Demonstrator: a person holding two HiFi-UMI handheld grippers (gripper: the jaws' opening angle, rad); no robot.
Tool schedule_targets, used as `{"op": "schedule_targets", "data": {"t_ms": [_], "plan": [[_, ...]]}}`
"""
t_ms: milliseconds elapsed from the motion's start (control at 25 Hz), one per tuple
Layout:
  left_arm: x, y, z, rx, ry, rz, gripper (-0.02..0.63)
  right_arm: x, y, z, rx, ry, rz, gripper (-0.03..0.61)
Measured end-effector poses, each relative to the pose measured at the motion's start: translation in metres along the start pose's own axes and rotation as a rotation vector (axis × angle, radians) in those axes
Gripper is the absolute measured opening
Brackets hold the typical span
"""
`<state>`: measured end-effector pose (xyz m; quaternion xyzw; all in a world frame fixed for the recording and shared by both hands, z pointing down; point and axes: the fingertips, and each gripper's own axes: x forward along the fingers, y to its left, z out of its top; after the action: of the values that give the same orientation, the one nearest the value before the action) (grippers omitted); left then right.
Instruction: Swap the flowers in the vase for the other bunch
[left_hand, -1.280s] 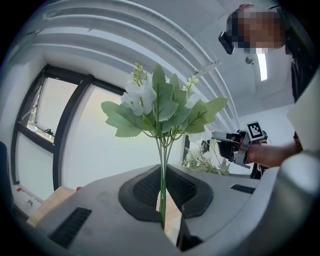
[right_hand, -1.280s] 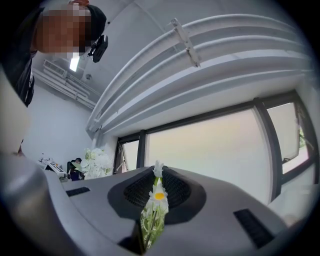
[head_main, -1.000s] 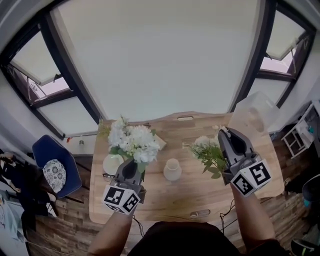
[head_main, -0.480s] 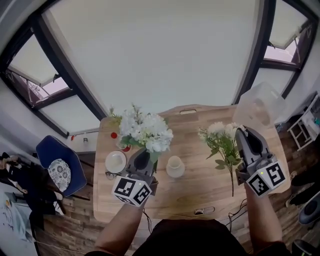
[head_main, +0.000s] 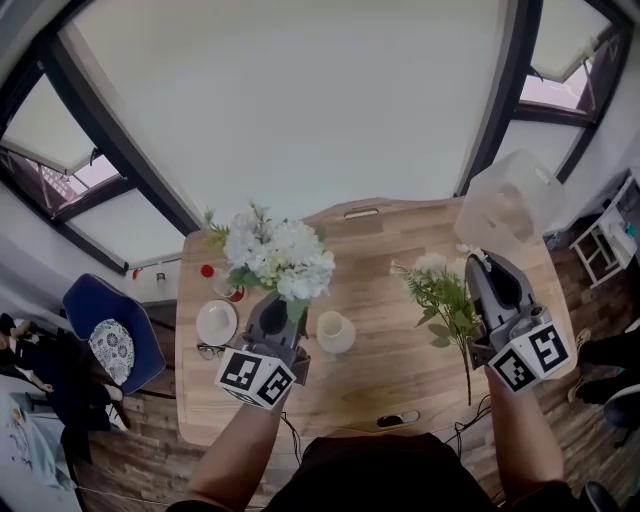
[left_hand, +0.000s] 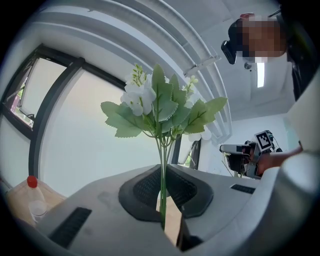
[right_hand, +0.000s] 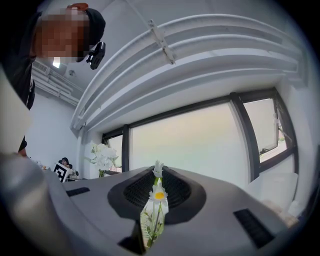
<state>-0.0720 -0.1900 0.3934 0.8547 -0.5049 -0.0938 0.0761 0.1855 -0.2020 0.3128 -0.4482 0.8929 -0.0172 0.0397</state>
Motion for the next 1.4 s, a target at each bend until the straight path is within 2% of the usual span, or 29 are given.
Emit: {"op": "schedule_targets", "data": {"t_ms": [440,680,1000,1400], "plan": [[0.008,-0.003,-0.003,-0.009,-0.02,-0.021,0.018,-0.008,-0.004,-0.014,0.009,0.022,-0.016,0.061],[0.031,-0.016,-0.02,-0.007,-0.02,-0.032,0.018,-0.014,-0.03,-0.025,0.017,0.05,-0.014,0.061],[0.019,-0.011,-0.042,-0.003,-0.003,-0.008,0.02,-0.021,-0.03,-0.029,0.002,0.071,-0.008,0.061],[0.016,0.0,-0.052,-0.01,-0.029,0.04,0.02,-0.024,-0.032,-0.036,0.009,0.085,-0.017,0.061]]}}
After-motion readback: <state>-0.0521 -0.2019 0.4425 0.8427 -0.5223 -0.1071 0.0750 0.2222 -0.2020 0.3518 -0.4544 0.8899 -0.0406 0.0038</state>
